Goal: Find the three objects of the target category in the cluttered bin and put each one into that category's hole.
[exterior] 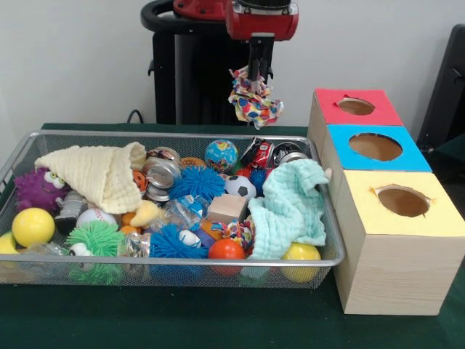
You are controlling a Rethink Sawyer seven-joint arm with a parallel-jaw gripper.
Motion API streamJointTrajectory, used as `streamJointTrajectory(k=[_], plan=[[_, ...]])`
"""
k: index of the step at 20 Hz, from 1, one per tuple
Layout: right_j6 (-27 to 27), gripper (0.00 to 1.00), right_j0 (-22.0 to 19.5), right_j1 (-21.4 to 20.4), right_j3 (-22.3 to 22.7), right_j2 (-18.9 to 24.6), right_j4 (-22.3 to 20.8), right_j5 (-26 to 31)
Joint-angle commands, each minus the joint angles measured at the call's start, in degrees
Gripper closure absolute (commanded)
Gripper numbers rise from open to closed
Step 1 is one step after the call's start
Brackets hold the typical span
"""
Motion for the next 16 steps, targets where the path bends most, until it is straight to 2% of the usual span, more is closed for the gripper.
streamJointTrajectory(k=[1,6,8,16], plan=[[15.8,1.00,2.6,2.6,2.8,-0.8,5.0,-4.9],[16.9,1.00,6.3,2.9,1.9,-1.6,7.8,-4.8],[18.4,1.00,9.2,3.0,0.4,-2.1,9.3,-3.8],[19.2,1.00,13.7,3.0,-1.1,-4.6,12.9,-3.2]])
